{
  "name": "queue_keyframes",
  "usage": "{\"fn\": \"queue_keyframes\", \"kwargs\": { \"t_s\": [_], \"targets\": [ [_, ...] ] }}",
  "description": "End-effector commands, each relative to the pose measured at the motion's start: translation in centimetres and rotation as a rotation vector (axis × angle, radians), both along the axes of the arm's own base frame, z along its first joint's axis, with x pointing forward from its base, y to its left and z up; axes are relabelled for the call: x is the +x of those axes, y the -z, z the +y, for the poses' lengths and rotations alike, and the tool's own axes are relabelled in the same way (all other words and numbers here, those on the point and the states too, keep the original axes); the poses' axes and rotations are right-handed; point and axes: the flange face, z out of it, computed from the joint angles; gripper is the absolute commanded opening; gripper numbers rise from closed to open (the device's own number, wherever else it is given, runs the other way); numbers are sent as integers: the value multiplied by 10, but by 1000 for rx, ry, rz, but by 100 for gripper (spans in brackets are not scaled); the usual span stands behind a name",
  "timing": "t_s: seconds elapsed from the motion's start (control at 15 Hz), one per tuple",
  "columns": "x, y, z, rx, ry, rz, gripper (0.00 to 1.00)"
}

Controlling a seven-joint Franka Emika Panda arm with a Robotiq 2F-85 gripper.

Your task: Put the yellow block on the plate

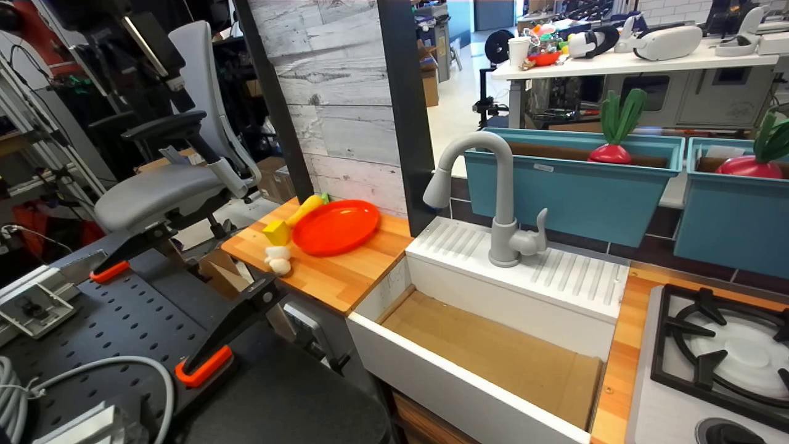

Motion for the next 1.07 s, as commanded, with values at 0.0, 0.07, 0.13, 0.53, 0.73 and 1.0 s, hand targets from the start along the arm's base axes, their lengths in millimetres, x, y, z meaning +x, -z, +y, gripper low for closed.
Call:
{"fn": "queue_keyframes", "kwargs": {
  "t_s": [0.0,0.07,0.13,0.53,0.73,1.0],
  "targets": [
    [4,6,3,17,4,-11,100],
    [7,9,4,23,6,-7,100],
    [11,14,5,30,9,-11,100],
    [40,71,11,72,41,44,100],
    [52,110,17,74,51,99,100],
    [64,159,28,64,63,157,100]
  ]
}}
